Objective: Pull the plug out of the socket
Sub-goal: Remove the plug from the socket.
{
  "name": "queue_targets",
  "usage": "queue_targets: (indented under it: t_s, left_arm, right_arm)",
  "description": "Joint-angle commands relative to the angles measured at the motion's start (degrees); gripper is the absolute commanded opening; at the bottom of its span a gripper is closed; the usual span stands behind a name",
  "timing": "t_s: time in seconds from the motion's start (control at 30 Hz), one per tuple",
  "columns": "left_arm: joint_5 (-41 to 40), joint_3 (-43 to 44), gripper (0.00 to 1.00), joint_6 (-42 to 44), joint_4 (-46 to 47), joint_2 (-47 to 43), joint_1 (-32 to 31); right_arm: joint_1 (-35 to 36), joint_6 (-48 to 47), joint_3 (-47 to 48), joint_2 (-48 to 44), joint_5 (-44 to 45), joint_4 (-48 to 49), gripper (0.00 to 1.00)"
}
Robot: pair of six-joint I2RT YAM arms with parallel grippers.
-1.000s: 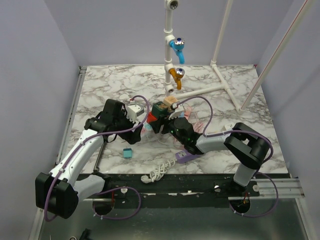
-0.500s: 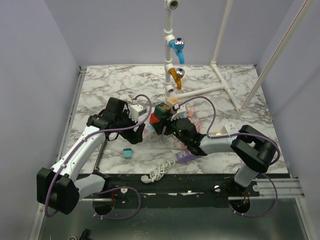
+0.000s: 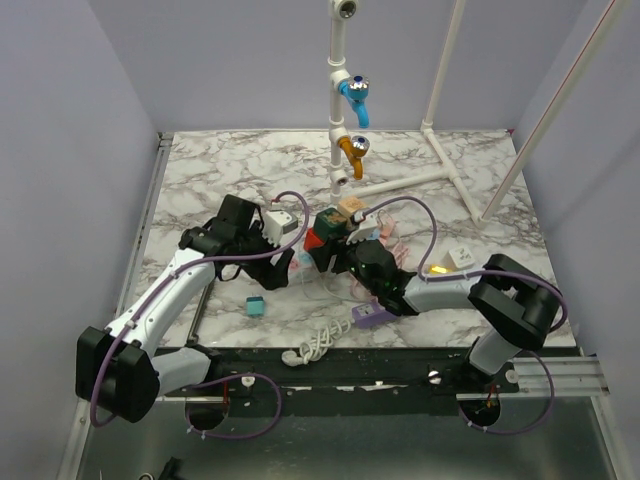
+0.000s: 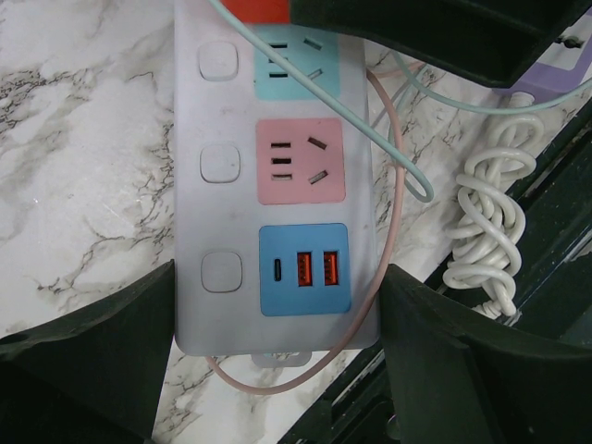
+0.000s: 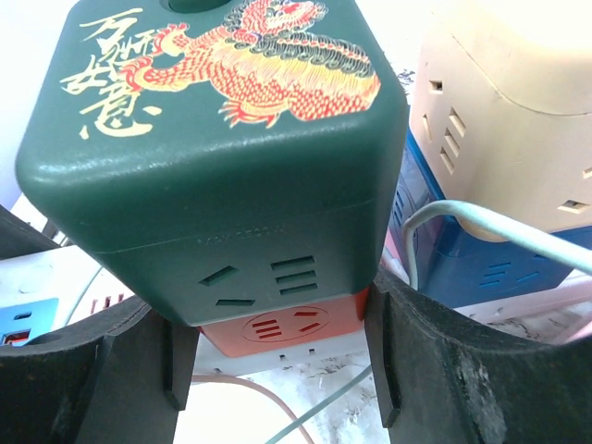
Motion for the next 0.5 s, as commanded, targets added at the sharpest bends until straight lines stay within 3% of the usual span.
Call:
queue_targets:
  t_s: [0.0, 0.47]
  left_arm:
    - [-5.3, -2.2, 0.0, 2.2, -3.3, 0.2, 0.0]
    - [-5.2, -0.1, 0.0, 2.0, -2.1, -0.1, -0.3]
  right_arm:
    - [0.0, 2.5, 1.4, -6.9, 5.0, 13.4, 0.01]
    - [0.1, 1.7, 3.0, -7.6, 1.0, 8.4, 0.01]
